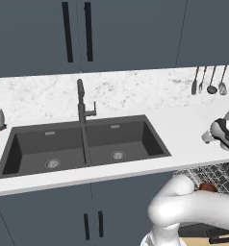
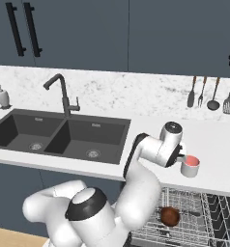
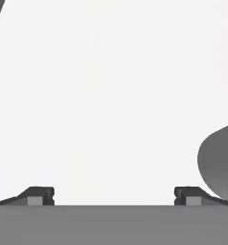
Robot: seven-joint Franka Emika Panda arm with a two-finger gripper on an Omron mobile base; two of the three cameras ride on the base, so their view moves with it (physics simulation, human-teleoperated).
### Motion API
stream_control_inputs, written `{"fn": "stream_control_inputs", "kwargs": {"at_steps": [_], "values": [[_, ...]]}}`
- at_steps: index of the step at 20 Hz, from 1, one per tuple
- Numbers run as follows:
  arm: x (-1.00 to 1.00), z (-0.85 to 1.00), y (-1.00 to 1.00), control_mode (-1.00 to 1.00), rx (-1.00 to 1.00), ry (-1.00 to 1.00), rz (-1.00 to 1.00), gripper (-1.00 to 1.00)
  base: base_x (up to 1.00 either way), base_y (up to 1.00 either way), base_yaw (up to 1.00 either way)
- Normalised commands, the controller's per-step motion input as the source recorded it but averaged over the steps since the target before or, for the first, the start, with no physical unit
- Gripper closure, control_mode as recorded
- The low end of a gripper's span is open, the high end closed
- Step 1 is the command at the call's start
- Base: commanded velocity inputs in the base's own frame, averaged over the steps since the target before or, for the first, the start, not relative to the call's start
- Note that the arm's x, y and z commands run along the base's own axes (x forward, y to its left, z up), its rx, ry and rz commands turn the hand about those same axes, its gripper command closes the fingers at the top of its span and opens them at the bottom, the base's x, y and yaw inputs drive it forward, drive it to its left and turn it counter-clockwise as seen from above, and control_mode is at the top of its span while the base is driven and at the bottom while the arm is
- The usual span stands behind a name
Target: Pick up the cup and bowl from the counter, place them in the dishwasher, and close the dishwasher door.
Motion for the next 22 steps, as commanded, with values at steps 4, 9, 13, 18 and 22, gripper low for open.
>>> {"fn": "stream_control_inputs", "kwargs": {"at_steps": [4,9,13,18,22], "values": [[0.31,0.02,-0.02,-1.0,0.01,0.05,-0.07,-1.0,0.0,0.0,0.0],[0.46,0.36,-0.42,-1.0,0.06,0.22,-0.17,-1.0,0.0,0.0,0.0],[0.17,0.57,-0.26,-1.0,0.04,0.17,-0.13,-1.0,0.0,0.0,0.0],[-0.03,0.35,-0.3,-1.0,0.01,0.03,-0.06,-1.0,0.0,0.0,0.0],[-0.26,-0.04,-0.33,-1.0,0.08,0.0,-0.01,-1.0,0.0,0.0,0.0]]}}
